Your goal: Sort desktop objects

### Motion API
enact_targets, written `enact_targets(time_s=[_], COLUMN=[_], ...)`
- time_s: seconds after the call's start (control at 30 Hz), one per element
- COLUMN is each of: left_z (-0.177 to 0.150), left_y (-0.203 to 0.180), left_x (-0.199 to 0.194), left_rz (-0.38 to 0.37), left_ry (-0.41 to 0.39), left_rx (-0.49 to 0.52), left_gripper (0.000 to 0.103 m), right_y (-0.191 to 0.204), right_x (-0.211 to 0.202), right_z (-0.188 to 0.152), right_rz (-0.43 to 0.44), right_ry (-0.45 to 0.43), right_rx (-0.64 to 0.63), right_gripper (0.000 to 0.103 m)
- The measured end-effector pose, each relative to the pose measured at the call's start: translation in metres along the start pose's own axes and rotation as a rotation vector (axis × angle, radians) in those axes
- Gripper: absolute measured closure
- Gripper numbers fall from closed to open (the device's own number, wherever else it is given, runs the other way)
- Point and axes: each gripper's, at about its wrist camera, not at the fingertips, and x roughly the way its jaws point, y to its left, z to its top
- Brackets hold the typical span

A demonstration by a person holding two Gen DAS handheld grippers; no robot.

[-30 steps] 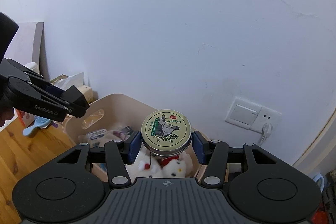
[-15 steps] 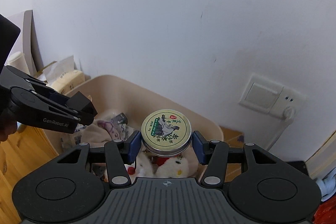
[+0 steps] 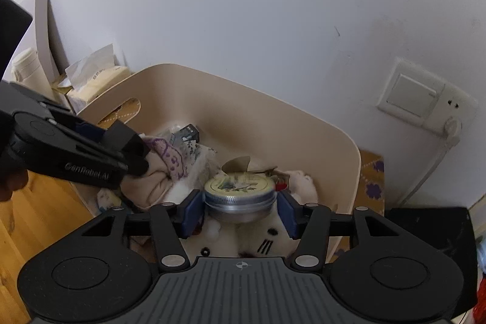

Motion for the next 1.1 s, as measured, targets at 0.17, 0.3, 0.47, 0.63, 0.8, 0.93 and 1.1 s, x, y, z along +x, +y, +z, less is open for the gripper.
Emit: enact_targets(time_s=[0.17, 0.3, 0.47, 0.63, 0.8, 0.93, 1.1], left_z=[-0.005, -0.011, -0.019, -0.024, -0.033, -0.045, -0.068], left_y=[-0.004, -0.005, -0.001, -0.003, -0.010, -0.012, -0.016], left_x=[-0.004, -0.011, -0.024, -0.045, -0.068, -0.093, -0.130], left_rz=[0.023, 0.030, 0.044, 0.049, 0.035, 0.024, 0.016], left_ry=[0.012, 0.011, 0.015, -0.007, -0.019, -0.044, -0.043], left_rx=[0.014, 0.010, -0.023, -0.013, -0.004, 0.011, 0.044], left_gripper=[0.025, 0.024, 0.024, 0.023, 0.023, 0.022, 0.022], right_y=[-0.002, -0.002, 0.000, 0.009, 0.021, 0.036, 0.057], right_x=[-0.010, -0.020, -0.036, -0.055, -0.081, -0.105, -0.139], right_z=[0.000, -0.001, -0.005, -0.009, -0.010, -0.013, -0.020], right_rz=[-0.003, -0.020, -0.031, -0.059, -0.072, -0.094, -0.098], right_ry=[-0.002, -0.009, -0.001, 0.002, -0.004, -0.018, -0.029], right_rx=[0.038, 0.068, 0.089, 0.088, 0.139, 0.135, 0.138], right_gripper=[0.017, 0.007, 0.000, 0.000, 0.000, 0.000, 0.000])
